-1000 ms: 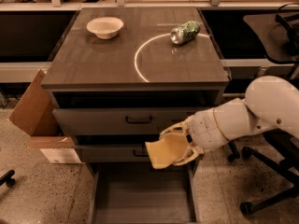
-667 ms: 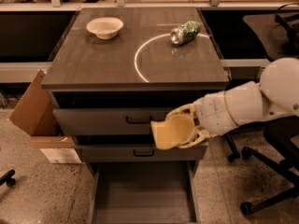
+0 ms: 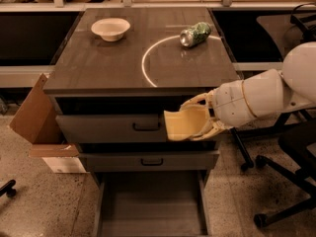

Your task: Pick sponge from bottom drawer and place on counter

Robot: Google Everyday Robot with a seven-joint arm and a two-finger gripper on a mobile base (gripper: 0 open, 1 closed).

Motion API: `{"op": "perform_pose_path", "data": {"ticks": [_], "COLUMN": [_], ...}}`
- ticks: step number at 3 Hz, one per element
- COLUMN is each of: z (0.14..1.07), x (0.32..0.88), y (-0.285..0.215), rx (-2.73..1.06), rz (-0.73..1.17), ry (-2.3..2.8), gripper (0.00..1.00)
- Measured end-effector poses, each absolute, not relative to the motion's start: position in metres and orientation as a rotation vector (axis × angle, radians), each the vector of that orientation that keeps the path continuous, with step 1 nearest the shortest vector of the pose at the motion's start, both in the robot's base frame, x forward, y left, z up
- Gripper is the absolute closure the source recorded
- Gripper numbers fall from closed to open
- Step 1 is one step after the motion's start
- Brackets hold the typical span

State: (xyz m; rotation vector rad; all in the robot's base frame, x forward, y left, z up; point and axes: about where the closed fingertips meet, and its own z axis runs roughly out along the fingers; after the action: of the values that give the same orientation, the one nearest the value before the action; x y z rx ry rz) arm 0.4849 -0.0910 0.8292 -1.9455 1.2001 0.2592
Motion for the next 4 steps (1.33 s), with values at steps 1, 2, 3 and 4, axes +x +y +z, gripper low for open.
{"op": "perform_pose_path", "data": {"ticks": [1,2,3,4], "z": [0.829,0.829,0.851,0.880], "x": [0.493,0.531,0.580,0.616], "y": [-0.090,-0.097,-0.094,-0.092], "rx": [-1.908,-1.880,-1.846,-1.809], "rz": [0.277,0.295,0.277,0.225], "ry": [1.198,1.227,1.249,1.272], "gripper": [1.00,1.00,1.00,1.00]}}
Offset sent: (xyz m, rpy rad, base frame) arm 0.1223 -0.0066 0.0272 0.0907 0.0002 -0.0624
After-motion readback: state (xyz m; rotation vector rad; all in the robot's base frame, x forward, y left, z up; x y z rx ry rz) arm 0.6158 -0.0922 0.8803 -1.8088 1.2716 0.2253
